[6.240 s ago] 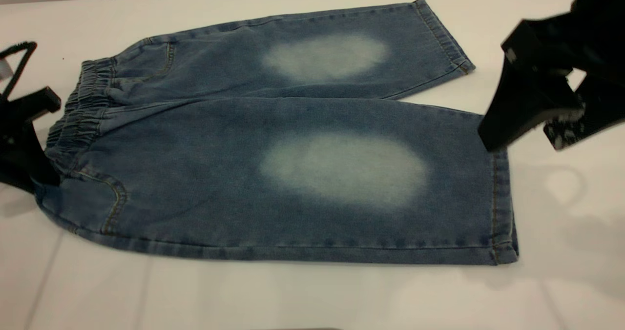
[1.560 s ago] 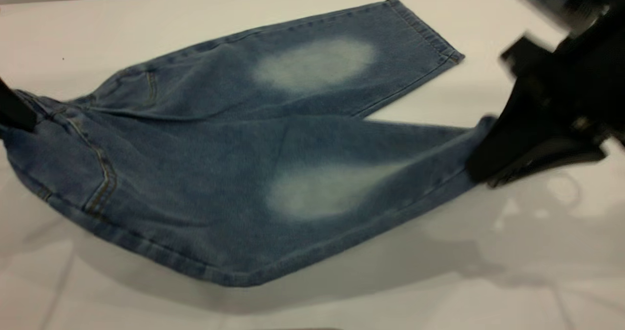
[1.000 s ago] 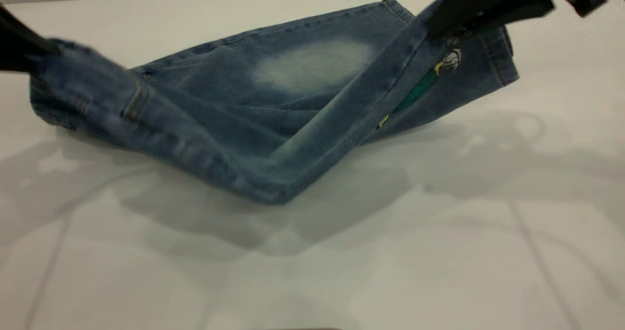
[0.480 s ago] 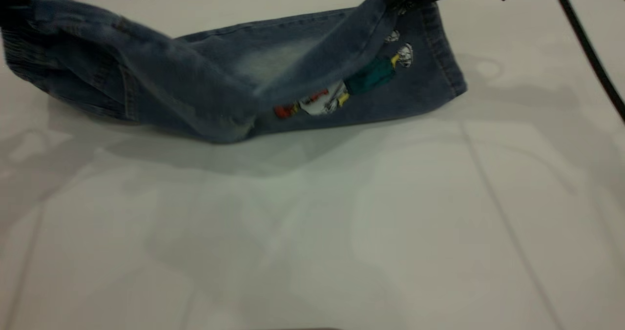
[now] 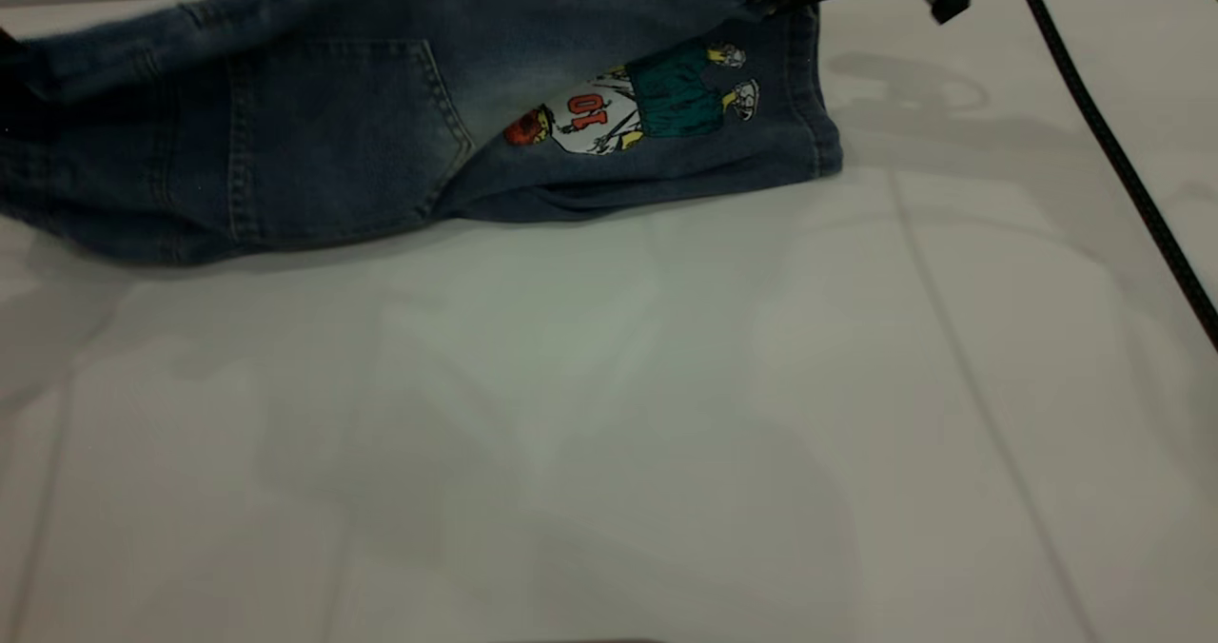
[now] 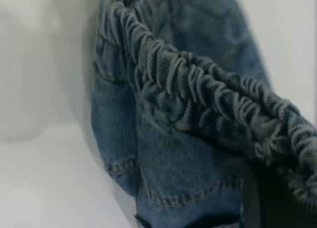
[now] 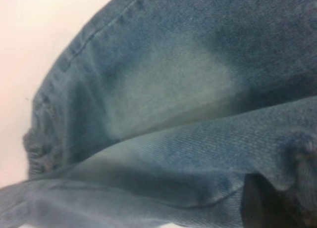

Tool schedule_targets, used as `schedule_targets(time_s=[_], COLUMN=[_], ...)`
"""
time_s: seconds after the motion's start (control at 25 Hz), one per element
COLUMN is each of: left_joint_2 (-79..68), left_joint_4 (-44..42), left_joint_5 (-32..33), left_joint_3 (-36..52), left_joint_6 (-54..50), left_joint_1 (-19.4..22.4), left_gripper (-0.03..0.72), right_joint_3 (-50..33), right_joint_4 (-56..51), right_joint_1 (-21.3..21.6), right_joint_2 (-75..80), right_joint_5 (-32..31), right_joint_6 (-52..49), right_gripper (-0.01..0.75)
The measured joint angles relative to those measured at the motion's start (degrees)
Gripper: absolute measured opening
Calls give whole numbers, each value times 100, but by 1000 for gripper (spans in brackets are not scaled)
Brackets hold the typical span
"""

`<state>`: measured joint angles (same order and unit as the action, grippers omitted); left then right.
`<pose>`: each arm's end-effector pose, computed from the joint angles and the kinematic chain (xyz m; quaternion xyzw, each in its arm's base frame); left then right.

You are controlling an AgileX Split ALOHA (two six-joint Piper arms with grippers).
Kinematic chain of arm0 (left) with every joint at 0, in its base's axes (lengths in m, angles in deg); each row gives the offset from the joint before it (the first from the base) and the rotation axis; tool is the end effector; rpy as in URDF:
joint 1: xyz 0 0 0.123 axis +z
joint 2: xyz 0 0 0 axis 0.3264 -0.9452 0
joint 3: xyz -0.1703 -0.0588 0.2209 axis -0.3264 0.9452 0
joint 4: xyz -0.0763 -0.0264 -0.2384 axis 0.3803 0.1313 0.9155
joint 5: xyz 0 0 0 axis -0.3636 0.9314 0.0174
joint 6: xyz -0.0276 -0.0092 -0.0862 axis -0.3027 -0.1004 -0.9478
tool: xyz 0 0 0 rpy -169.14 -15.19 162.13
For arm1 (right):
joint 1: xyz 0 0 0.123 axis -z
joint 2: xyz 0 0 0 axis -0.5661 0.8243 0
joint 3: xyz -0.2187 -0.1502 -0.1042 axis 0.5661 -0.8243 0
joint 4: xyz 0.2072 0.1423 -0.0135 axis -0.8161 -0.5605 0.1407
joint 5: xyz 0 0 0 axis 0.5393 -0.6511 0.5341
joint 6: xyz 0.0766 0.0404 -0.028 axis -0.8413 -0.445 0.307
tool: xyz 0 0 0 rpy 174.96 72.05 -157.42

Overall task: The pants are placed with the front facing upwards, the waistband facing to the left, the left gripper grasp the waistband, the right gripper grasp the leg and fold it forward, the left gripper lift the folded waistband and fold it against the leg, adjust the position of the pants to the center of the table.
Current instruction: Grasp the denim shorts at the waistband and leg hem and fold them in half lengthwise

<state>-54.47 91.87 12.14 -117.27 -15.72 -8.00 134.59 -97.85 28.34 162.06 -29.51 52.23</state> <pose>0.3042 0.0480 0.1477 -0.6084 0.7157 -0.2214 0.2620 0.4695 0.1053 0.1156 0.1907 0.8915 0.3890 0.1325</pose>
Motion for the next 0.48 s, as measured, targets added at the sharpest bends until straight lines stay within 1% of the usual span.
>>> schedule_targets(time_s=[0.28,0.48], left_joint_2=[-616,-860], left_joint_4=[6,-5], left_joint_5=[0,11], left_joint_3=[-435,-761], left_joint_6=[36,413], left_joint_1=[0,0], left_gripper=[87,90], right_joint_3=[11,11], right_joint_4=[-186,-276], right_joint_1=[-5,-5], right_joint_2=[187,187], right_joint_5=[236,537], right_joint_6=[-10,-5], right_gripper=[27,27])
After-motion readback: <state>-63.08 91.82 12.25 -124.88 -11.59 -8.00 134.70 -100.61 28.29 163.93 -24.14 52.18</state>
